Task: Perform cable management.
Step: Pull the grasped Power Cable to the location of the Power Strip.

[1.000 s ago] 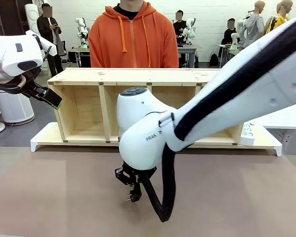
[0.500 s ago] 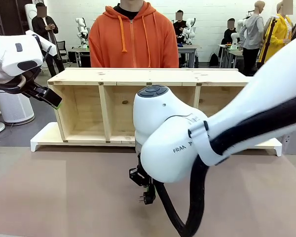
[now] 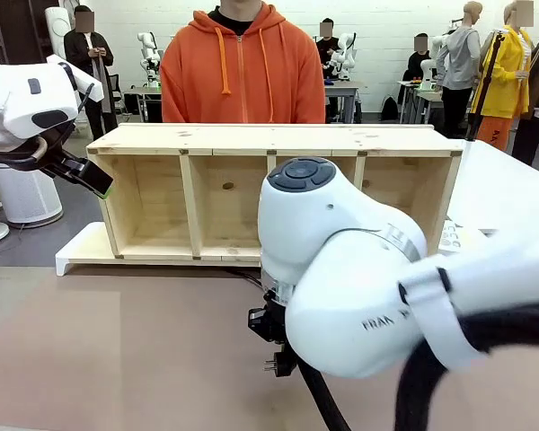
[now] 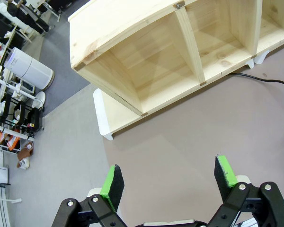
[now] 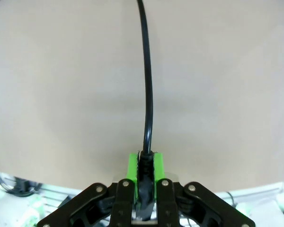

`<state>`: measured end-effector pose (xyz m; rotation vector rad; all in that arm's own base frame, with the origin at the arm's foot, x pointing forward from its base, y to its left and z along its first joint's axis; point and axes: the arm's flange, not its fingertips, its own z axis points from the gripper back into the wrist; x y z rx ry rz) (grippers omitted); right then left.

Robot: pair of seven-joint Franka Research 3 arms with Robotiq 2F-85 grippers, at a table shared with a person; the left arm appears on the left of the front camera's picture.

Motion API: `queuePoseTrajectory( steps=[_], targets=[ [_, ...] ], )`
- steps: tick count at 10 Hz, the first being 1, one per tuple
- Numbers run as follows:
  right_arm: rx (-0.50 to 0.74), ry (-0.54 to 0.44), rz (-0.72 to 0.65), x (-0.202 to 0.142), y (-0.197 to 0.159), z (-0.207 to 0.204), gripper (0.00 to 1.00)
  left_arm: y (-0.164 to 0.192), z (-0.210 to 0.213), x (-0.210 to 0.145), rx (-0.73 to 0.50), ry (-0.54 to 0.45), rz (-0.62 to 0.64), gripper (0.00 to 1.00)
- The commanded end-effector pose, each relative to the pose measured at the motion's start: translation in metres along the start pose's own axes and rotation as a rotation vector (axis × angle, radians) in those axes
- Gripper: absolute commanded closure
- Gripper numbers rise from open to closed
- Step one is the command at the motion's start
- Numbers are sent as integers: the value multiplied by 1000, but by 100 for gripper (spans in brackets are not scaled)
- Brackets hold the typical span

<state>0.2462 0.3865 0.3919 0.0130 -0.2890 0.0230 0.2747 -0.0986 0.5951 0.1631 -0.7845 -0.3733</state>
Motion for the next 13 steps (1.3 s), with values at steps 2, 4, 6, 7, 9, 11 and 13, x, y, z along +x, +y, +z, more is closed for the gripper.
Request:
queuePoseTrajectory(
  steps=[2,4,6,7,9,11,13],
  targets=[
    [-1,-125,-108,-33,-19,14,84,0,-1,2,2,-11,0,0],
    [11,-156,-141,-43,-27,18,84,0,-1,2,2,-11,0,0],
    [-13,-109,-86,-30,-19,19,84,0,-1,2,2,-11,0,0],
    [-13,-109,-86,-30,-19,19,84,0,-1,2,2,-11,0,0],
    [-13,-109,-86,-30,-19,19,84,0,-1,2,2,-11,0,0],
    [-19,-125,-93,-34,-25,18,84,0,-1,2,2,-11,0,0],
    [-27,-92,-164,-24,-57,15,84,0,-1,2,2,-11,0,0]
  ],
)
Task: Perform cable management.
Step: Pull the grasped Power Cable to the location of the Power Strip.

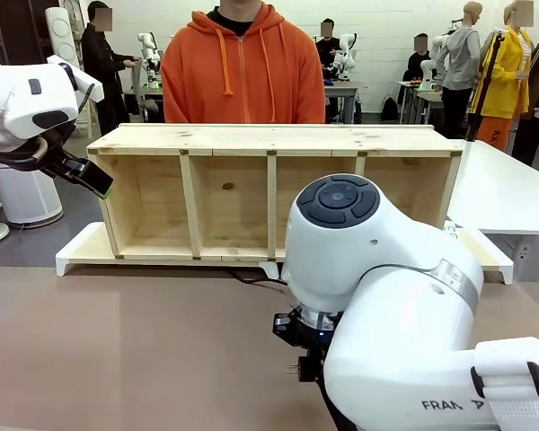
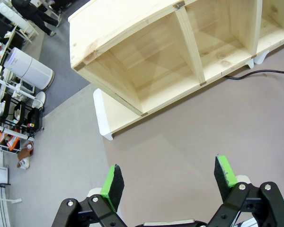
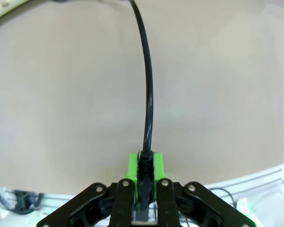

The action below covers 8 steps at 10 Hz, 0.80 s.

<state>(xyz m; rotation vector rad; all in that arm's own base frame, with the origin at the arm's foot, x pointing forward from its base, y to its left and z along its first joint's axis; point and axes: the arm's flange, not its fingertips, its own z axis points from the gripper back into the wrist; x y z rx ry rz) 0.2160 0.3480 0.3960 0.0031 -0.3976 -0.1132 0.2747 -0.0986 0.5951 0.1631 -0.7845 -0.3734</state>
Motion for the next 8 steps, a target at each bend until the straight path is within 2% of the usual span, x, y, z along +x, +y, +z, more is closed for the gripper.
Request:
queuePoseTrajectory(
  steps=[1,5,8],
  targets=[
    [-7,17,-66,12,-31,3,84,0,-1,2,2,-11,0,0],
    [-18,19,-209,39,-78,6,84,0,-1,2,2,-11,0,0],
    [-20,36,-352,55,-128,7,84,0,-1,2,2,-11,0,0]
  ],
)
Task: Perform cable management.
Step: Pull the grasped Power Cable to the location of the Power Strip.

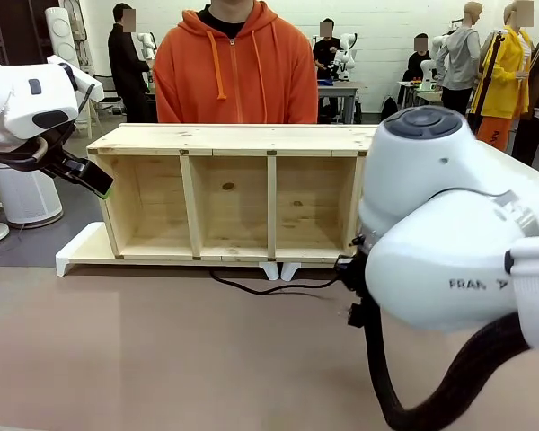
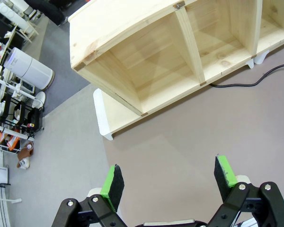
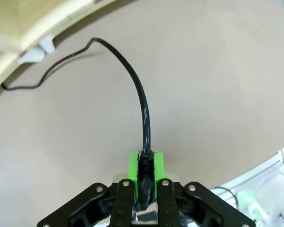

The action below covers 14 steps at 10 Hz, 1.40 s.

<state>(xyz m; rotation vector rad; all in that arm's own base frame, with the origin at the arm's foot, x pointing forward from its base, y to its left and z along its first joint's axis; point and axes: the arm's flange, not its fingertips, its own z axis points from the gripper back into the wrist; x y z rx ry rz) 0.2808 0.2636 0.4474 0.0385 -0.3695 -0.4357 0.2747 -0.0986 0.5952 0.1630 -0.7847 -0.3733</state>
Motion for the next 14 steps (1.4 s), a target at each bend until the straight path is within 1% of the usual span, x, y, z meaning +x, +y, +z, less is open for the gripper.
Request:
queuePoseTrajectory(
  steps=[1,2,5,6,8,12,14],
  targets=[
    [11,18,-79,-6,-79,-15,84,0,-2,2,2,-11,0,0],
    [0,14,-109,-2,-97,-13,84,0,-2,2,2,-11,0,0],
    [-89,32,-178,6,-142,-9,84,0,-2,2,2,-11,0,0],
    [-113,38,-170,10,-151,-9,84,0,-2,2,2,-11,0,0],
    [-137,52,-128,19,-168,-8,84,0,-2,2,2,-11,0,0],
    [-143,-15,31,51,-198,-4,84,0,-2,2,2,-11,0,0],
    [-150,-48,63,70,-206,-4,84,0,-2,2,2,-11,0,0]
  ],
)
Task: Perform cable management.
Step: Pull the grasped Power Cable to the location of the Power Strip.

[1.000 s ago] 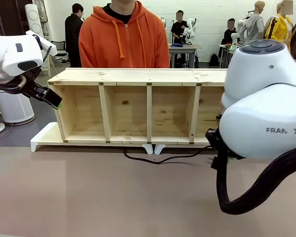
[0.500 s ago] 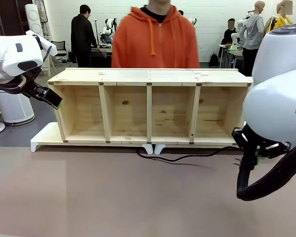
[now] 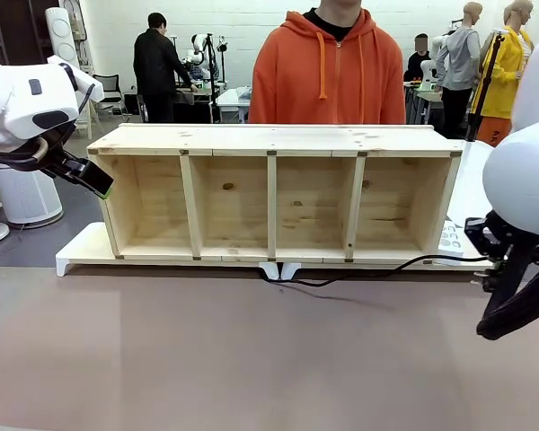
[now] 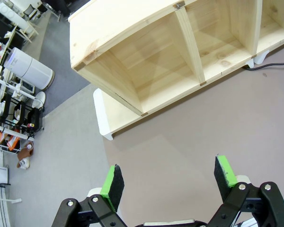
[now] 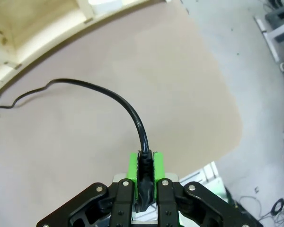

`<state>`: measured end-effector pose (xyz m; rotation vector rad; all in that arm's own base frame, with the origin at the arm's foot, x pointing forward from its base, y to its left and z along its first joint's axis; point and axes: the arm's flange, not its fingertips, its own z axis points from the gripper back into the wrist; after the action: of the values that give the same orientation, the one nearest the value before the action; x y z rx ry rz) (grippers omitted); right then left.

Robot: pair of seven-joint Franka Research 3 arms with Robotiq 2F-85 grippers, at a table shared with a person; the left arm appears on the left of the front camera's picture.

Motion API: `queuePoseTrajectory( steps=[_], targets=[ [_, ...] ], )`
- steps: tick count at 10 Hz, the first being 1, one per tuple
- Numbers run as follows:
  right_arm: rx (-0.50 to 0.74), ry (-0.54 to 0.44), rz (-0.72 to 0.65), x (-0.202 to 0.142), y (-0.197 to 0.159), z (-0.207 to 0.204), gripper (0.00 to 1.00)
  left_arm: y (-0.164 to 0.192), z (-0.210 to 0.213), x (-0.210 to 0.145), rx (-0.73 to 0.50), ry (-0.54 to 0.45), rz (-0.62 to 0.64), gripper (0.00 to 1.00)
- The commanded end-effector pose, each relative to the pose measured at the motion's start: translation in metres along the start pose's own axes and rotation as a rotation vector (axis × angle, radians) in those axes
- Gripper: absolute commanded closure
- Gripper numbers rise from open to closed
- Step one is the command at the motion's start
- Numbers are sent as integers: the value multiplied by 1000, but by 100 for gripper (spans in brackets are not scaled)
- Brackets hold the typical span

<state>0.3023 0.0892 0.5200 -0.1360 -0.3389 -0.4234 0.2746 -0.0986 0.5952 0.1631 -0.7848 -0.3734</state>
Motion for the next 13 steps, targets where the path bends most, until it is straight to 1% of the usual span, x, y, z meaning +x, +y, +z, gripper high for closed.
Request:
queuePoseTrajectory(
  steps=[1,3,5,7,9,10,13],
  targets=[
    [1,-65,25,-40,-54,-67,84,0,-2,2,2,-11,0,0],
    [-52,-114,12,-23,-56,-66,84,0,-2,2,2,-11,0,0],
    [-115,-108,-29,-8,-58,-68,84,0,-2,2,2,-11,0,0],
    [-116,-82,-46,-1,-61,-72,84,0,-2,2,2,-11,0,0],
    [-96,-96,-87,-7,-57,-71,84,0,-2,2,2,-11,0,0],
    [-93,-44,-27,45,-31,-35,84,0,-2,2,2,-11,0,0],
    [-93,-44,-27,45,-31,-35,84,0,-2,2,2,-11,0,0]
  ],
)
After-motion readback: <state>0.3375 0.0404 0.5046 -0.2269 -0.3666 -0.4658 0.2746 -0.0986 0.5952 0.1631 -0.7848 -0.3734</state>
